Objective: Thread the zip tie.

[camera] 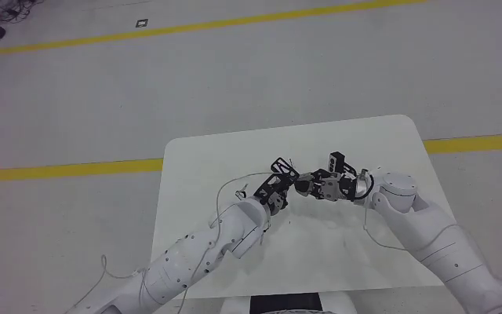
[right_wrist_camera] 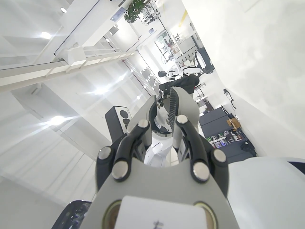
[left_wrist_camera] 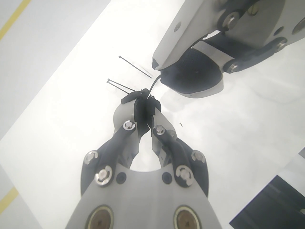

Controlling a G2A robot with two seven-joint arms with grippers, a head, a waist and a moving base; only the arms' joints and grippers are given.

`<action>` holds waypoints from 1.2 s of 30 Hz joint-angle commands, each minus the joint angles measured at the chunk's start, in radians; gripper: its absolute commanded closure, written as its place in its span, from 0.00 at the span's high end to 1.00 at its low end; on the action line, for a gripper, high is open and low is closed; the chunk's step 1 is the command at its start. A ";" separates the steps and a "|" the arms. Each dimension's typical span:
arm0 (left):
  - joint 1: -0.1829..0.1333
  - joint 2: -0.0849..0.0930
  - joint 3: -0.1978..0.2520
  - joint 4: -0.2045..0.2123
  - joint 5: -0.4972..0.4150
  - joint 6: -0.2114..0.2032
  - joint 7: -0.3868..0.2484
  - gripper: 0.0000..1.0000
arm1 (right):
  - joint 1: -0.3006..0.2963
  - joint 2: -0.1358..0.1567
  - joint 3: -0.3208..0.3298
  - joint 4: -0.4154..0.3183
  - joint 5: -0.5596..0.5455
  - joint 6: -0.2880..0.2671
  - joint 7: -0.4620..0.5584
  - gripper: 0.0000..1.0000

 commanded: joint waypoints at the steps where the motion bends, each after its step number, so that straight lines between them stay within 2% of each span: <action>1: 0.000 0.000 0.000 0.000 0.000 0.000 0.000 0.00 | 0.000 -0.001 0.000 -0.001 -0.002 0.000 0.001 0.14; 18: 0.000 0.000 0.000 0.000 0.000 0.000 0.000 0.00 | -0.003 -0.004 0.005 -0.010 -0.024 0.000 0.019 0.13; 28: 0.000 0.000 0.000 0.000 0.000 0.000 0.000 0.00 | -0.004 -0.005 0.009 -0.011 -0.035 0.007 0.020 0.07; 33: 0.000 0.000 0.000 0.000 0.000 0.000 0.000 0.00 | -0.004 -0.005 0.011 -0.010 -0.044 0.009 0.021 0.07; 36: 0.000 0.000 0.000 0.000 0.000 0.000 0.000 0.00 | -0.004 -0.005 0.012 -0.011 -0.052 0.011 0.023 0.14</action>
